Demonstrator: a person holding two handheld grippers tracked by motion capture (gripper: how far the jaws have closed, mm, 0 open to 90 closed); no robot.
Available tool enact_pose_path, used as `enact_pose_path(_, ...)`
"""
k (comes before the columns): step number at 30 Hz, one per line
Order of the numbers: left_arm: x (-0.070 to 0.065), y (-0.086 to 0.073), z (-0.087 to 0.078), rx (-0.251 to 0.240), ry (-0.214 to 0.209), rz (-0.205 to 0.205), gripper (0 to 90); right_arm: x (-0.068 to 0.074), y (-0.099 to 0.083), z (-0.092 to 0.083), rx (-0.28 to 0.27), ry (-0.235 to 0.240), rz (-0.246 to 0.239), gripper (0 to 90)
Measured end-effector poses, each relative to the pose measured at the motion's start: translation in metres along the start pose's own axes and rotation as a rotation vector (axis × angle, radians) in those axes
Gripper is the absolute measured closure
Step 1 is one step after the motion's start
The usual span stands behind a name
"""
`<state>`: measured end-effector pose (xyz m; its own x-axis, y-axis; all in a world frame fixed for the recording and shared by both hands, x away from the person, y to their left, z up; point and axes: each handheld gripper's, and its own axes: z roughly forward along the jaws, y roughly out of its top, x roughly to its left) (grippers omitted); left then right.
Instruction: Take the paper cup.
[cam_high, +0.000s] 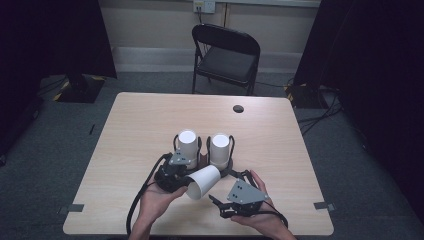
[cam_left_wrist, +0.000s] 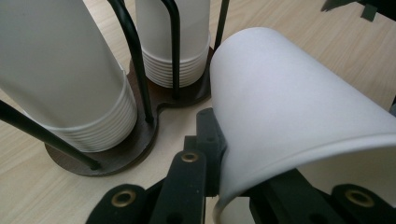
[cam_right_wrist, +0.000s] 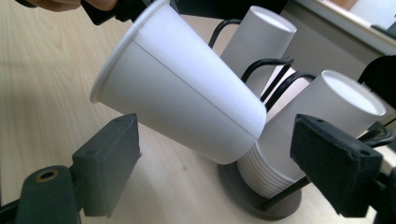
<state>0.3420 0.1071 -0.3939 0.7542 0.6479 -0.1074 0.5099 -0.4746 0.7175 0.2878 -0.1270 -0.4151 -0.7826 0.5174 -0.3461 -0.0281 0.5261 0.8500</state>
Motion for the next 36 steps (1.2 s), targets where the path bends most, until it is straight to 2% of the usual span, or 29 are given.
enact_pose_path(4,-0.003,0.006,-0.001,0.021,-0.015,0.021,86.1,0.006,0.000,0.002,0.001,-0.014,-0.045,15.2)
enact_pose_path(7,-0.005,0.010,0.001,0.029,-0.022,0.017,86.0,0.011,0.000,0.006,0.013,-0.021,-0.078,15.1)
enact_pose_path(10,-0.006,0.012,0.002,0.037,-0.027,0.005,86.1,0.016,-0.001,0.008,0.015,-0.048,-0.141,15.1)
enact_pose_path(11,-0.007,0.015,0.003,0.056,-0.038,0.014,86.0,0.019,-0.001,0.008,0.016,-0.081,-0.179,15.1)
enact_pose_path(12,-0.007,0.015,0.003,0.056,-0.038,0.014,86.1,0.021,-0.001,0.009,0.015,-0.088,-0.209,15.1)
enact_pose_path(16,-0.009,0.019,0.007,0.072,-0.058,0.006,86.1,0.024,-0.002,0.011,0.015,-0.104,-0.249,15.2)
enact_pose_path(17,-0.009,0.020,0.008,0.083,-0.064,0.007,86.0,0.027,-0.002,0.012,0.017,-0.118,-0.293,15.3)
enact_pose_path(21,-0.011,0.022,0.015,0.114,-0.083,0.007,86.1,0.032,-0.003,0.015,0.027,-0.124,-0.322,14.4)
enact_pose_path(22,-0.012,0.023,0.017,0.127,-0.111,0.007,86.0,0.033,-0.003,0.015,0.026,-0.130,-0.340,14.5)
enact_pose_path(23,-0.012,0.023,0.017,0.127,-0.111,0.007,86.0,0.034,-0.004,0.016,0.022,-0.136,-0.356,14.6)
enact_pose_path(24,-0.014,0.025,0.020,0.149,-0.135,0.014,86.0,0.035,-0.004,0.017,0.028,-0.141,-0.368,15.6)
enact_pose_path(27,-0.016,0.028,0.022,0.172,-0.139,0.023,85.9,0.039,-0.004,0.018,0.033,-0.146,-0.398,17.4)
enact_pose_path(28,-0.018,0.029,0.025,0.169,-0.149,0.012,85.9,0.039,-0.005,0.018,0.031,-0.154,-0.402,17.9)
enact_pose_path(31,-0.019,0.031,0.027,0.174,-0.144,0.013,85.8,0.038,-0.006,0.018,0.039,-0.161,-0.416,18.9)
enact_pose_path(36,-0.021,0.035,0.031,0.185,-0.161,0.013,85.8,0.039,-0.007,0.018,0.031,-0.170,-0.417,18.9)
